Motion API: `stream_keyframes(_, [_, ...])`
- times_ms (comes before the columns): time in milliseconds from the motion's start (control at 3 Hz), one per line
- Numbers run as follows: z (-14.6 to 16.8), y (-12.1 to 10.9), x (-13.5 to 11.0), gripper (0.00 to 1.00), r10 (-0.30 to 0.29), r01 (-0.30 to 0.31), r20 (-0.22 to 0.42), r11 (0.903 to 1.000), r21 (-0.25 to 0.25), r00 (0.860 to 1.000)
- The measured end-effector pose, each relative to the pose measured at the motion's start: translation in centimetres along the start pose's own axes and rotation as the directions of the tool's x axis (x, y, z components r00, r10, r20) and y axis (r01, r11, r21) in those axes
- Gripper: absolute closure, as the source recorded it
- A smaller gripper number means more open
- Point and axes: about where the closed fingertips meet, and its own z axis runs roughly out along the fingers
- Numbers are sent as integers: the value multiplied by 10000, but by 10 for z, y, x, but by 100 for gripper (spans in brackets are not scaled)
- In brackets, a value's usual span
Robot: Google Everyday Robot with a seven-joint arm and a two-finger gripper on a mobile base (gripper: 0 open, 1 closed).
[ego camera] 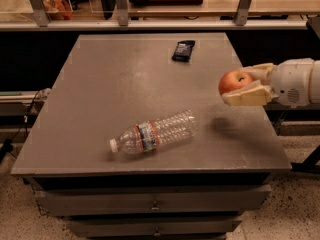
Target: Move apple near water bottle
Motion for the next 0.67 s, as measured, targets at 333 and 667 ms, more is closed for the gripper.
stream_keyframes(333, [17,30,-5,100,-535,525,-77,9934,-1016,9985])
stream_keyframes(667, [26,52,-1,100,-793,749,-174,9808,-1798,9967])
